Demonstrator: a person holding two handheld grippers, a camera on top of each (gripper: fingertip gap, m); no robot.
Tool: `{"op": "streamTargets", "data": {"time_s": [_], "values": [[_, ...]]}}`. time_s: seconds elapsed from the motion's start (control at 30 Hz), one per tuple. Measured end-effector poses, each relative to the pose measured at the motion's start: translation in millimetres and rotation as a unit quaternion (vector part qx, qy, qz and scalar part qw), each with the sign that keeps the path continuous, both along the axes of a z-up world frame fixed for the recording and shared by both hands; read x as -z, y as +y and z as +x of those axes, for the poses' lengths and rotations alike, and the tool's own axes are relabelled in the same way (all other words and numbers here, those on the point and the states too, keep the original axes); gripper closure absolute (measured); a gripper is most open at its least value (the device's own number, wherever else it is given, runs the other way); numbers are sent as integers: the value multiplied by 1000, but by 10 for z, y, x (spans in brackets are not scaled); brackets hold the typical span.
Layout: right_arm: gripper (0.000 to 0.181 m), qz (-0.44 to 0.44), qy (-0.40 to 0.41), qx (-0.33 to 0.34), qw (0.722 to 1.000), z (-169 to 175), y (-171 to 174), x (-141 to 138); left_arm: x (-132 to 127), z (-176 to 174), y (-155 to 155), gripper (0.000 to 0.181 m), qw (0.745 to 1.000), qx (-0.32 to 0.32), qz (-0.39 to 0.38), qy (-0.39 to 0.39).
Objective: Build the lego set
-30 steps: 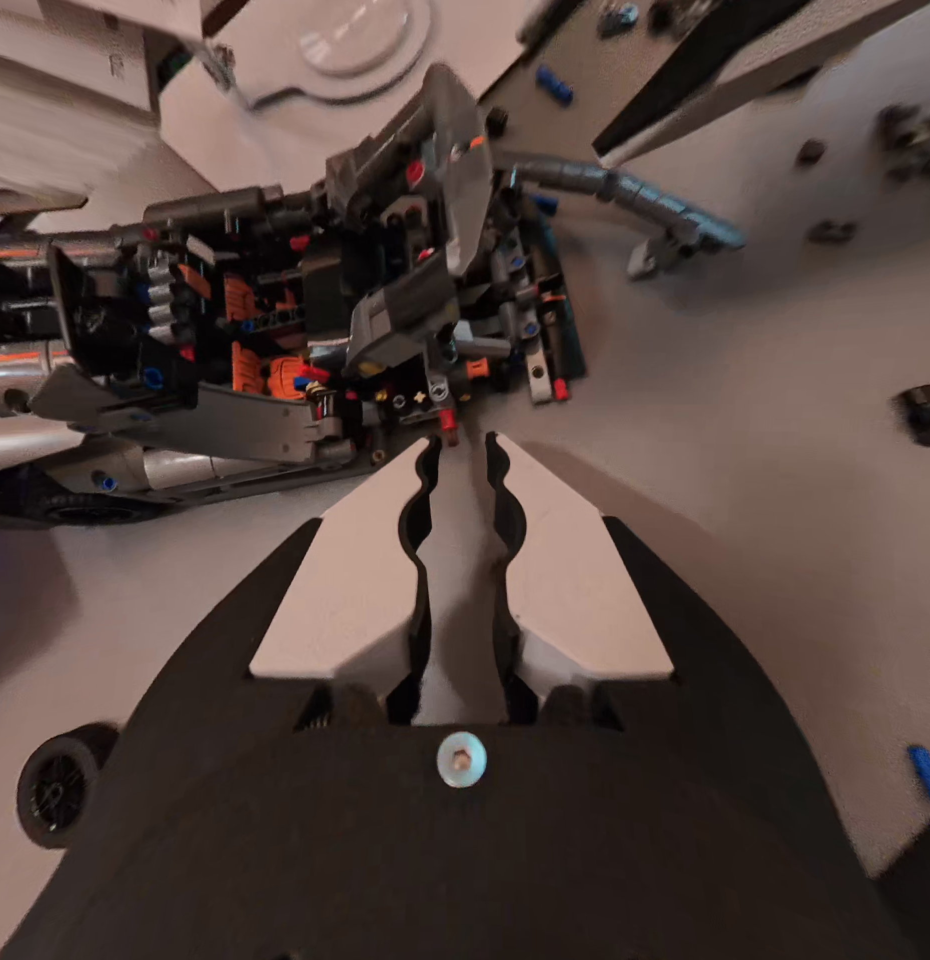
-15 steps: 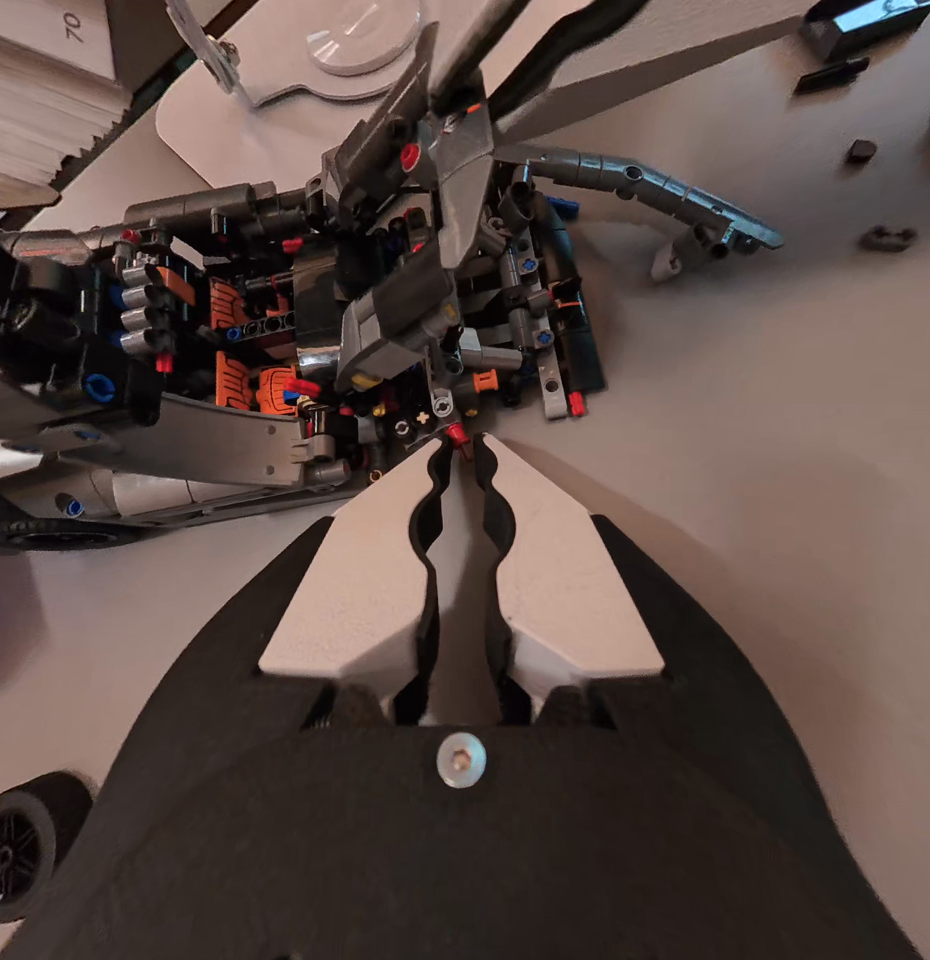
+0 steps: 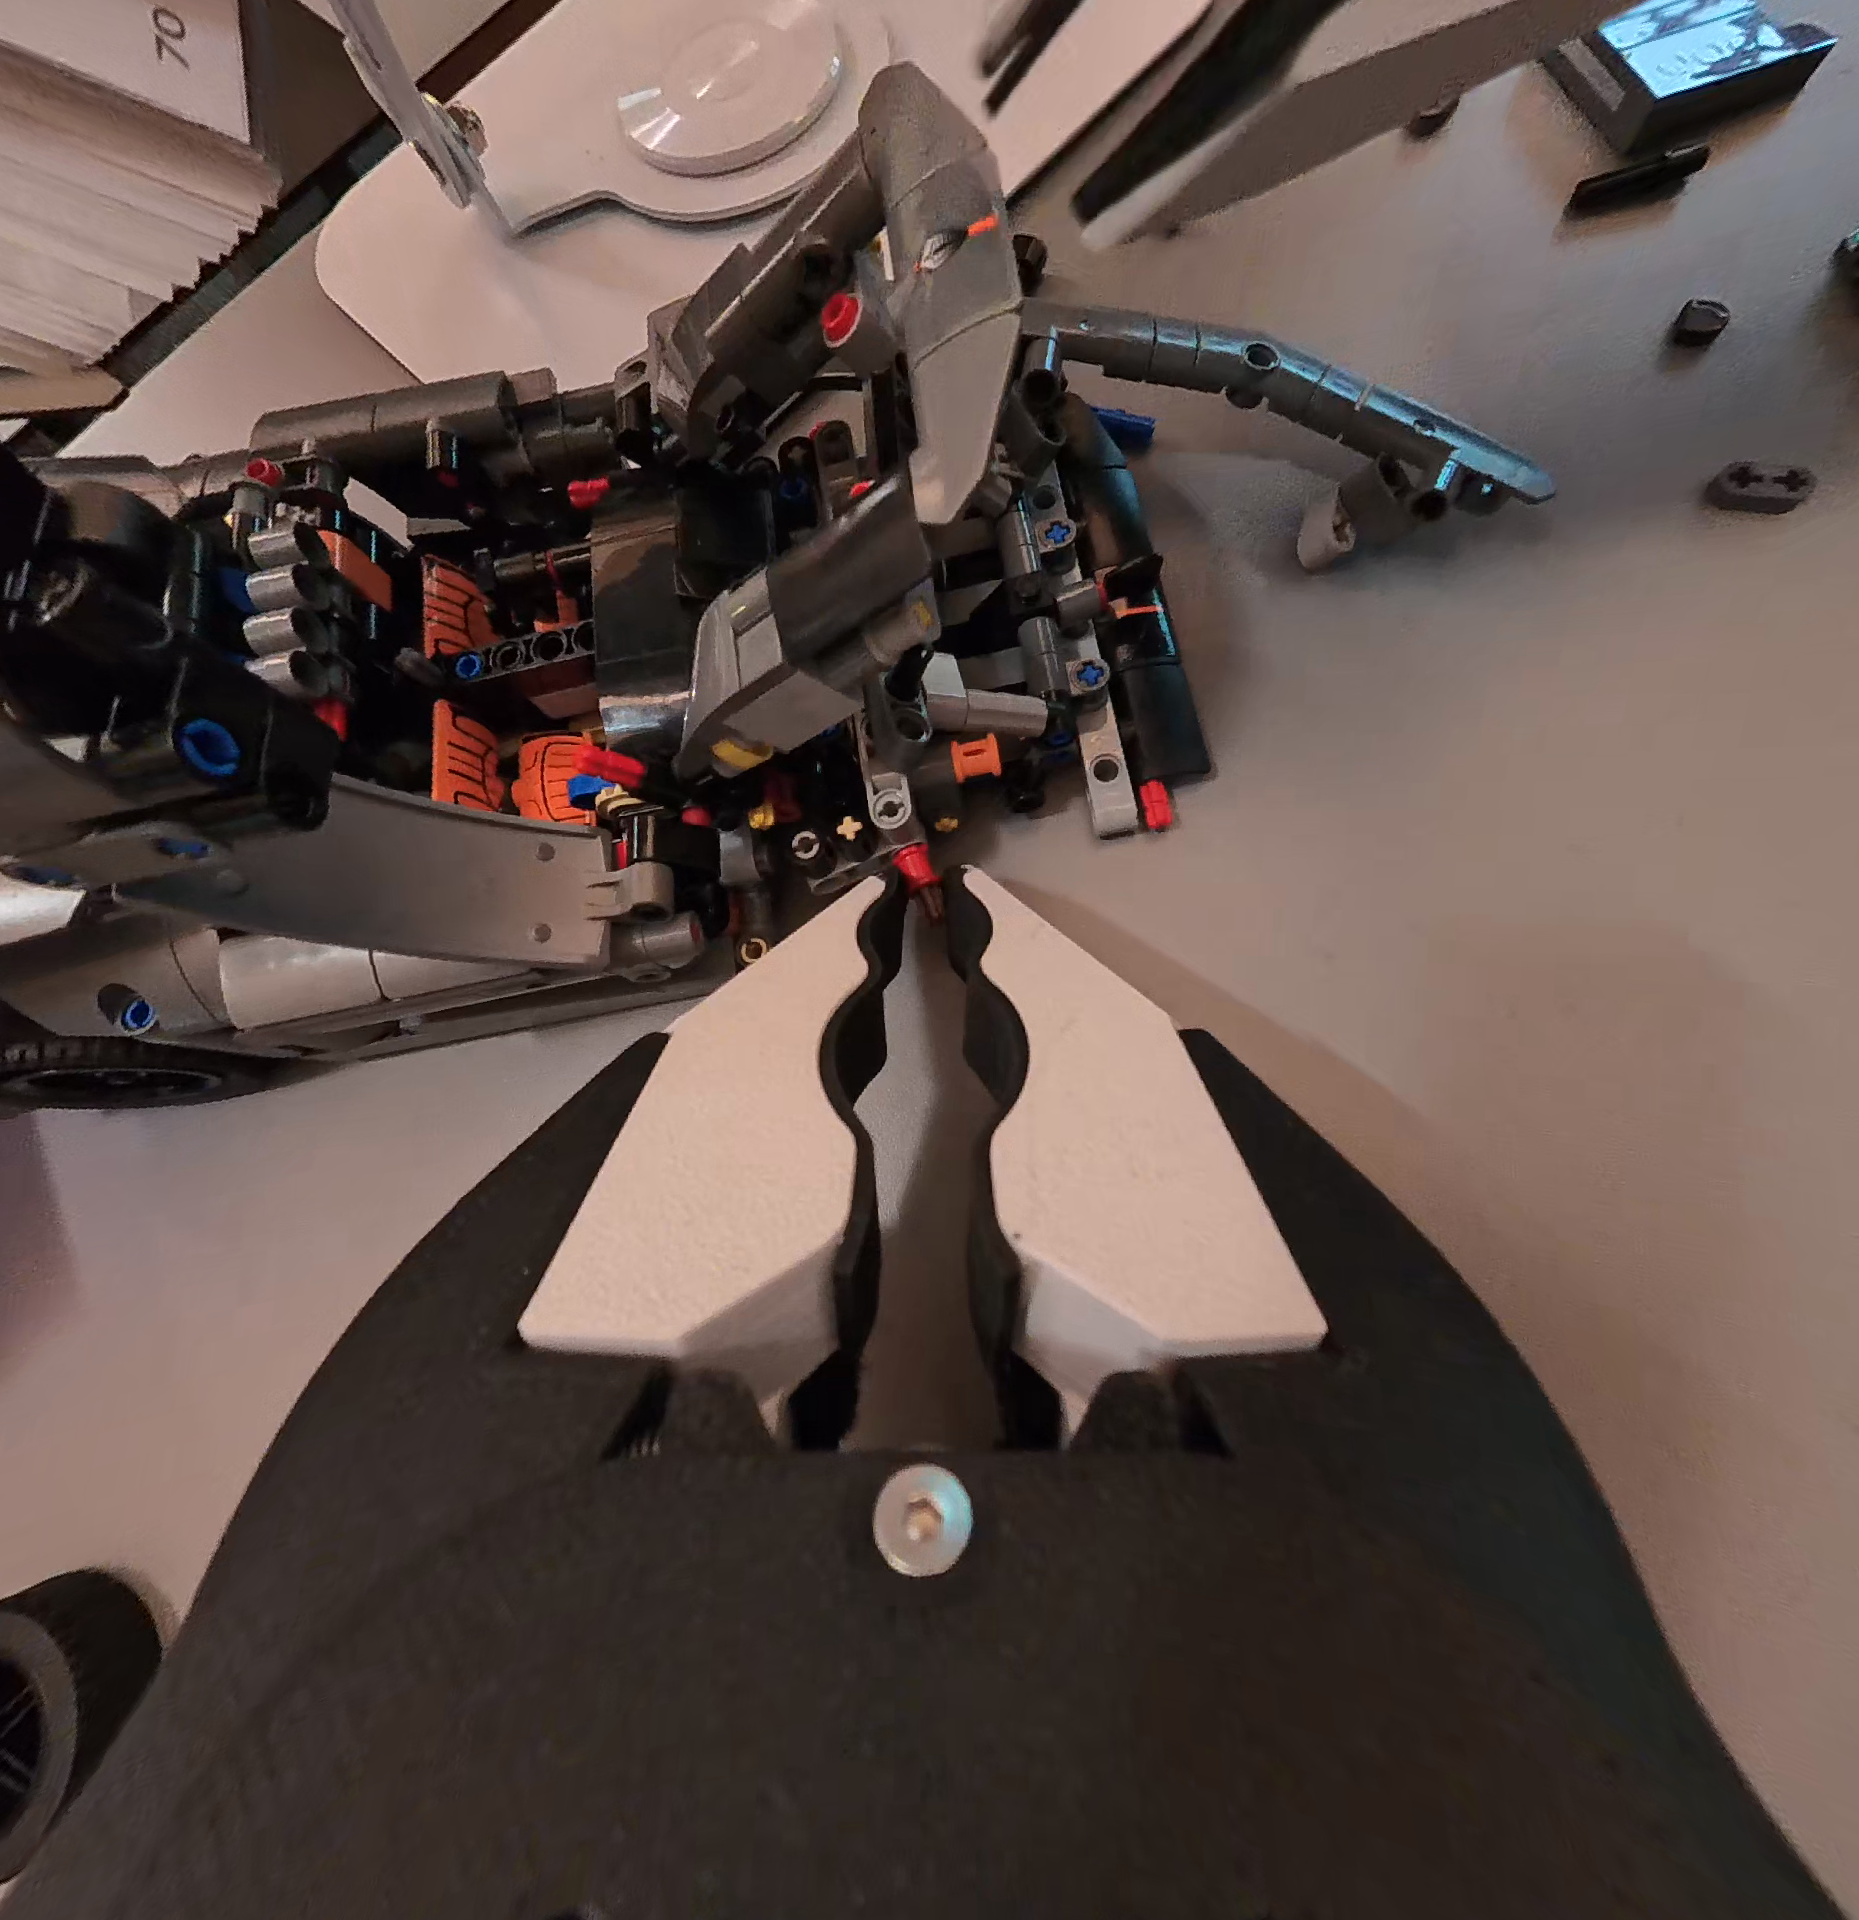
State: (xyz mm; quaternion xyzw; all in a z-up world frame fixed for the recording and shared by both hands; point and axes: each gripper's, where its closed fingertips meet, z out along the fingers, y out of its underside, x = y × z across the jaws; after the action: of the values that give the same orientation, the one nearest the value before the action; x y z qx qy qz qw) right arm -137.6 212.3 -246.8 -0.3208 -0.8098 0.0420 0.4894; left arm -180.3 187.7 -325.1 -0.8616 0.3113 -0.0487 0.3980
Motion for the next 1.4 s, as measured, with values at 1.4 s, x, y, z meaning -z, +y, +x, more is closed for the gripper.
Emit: {"op": "streamTargets", "data": {"time_s": [1.4], "values": [[169,-432,16,270,860,-4,-268,503,88,81,2,176,999,39,5,16]]}}
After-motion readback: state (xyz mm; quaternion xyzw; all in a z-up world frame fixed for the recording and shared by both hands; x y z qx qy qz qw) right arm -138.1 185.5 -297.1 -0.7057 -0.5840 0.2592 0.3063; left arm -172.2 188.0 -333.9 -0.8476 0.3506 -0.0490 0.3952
